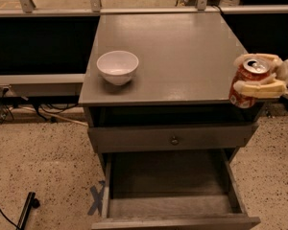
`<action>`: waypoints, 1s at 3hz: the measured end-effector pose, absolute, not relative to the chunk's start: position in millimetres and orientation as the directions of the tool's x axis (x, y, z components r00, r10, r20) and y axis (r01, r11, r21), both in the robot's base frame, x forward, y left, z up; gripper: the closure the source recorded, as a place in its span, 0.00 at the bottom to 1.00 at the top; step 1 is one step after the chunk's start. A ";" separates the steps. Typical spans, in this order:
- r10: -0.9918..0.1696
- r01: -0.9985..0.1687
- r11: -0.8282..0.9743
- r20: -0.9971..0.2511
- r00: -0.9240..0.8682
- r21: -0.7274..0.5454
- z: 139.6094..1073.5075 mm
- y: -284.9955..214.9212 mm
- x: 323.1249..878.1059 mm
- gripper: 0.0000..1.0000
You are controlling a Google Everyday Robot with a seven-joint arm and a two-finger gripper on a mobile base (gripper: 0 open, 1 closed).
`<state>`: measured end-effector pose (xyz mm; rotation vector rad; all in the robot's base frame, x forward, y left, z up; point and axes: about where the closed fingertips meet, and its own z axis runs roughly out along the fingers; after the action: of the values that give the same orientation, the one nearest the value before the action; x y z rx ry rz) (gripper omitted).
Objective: Place coke can into middle drawer
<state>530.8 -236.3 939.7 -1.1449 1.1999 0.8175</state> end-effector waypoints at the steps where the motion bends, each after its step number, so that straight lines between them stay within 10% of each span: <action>1: -0.067 -0.931 0.296 -0.977 0.201 -0.212 905.4 -249.6 521.9 1.00; 3: 0.098 -0.931 0.331 -0.976 0.194 -0.152 739.7 -318.3 463.0 1.00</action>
Offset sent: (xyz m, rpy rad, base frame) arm -0.0857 -0.1178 -0.2342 0.2409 -0.0162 -0.1387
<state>463.0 -318.3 739.7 -0.9566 1.1266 0.9027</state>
